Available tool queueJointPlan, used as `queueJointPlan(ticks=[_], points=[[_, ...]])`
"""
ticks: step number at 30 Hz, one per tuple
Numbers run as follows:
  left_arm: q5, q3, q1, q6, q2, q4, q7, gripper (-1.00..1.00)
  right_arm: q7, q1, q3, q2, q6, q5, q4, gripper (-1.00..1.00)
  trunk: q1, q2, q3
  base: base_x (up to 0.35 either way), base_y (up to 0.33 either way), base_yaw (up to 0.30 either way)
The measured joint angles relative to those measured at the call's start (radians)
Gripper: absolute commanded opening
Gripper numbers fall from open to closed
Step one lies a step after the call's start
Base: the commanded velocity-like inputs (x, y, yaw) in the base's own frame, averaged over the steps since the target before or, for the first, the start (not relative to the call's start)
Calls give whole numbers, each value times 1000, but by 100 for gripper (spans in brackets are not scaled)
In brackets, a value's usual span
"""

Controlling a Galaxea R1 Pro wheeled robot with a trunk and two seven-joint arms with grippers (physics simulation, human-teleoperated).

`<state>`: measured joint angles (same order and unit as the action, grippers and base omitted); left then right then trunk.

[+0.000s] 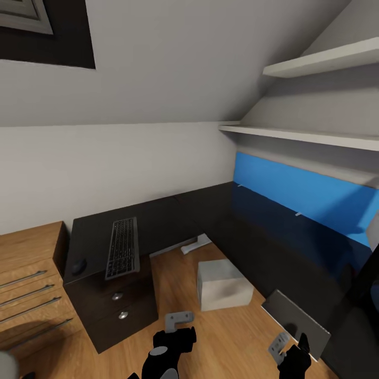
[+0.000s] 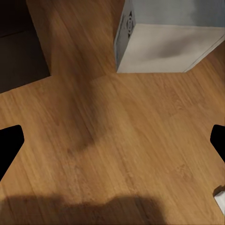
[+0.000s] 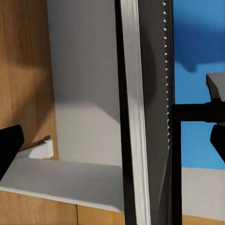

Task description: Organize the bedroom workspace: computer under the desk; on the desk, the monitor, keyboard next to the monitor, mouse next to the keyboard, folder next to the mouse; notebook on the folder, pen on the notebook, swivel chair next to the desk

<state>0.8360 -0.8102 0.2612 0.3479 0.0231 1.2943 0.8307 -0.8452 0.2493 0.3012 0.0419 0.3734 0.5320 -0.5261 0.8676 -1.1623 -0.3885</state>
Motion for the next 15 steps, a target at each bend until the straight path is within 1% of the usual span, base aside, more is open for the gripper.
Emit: queueJointPlan(ticks=[7,15], points=[[1,0,0,1,0,-1,0,100,0,0,0,-1,0,0,3,100,0,0,0,14,-15,0],[0,0,0,1,0,-19,-1,100,0,0,0,-1,0,0,3,100,0,0,0,50,-62,0]])
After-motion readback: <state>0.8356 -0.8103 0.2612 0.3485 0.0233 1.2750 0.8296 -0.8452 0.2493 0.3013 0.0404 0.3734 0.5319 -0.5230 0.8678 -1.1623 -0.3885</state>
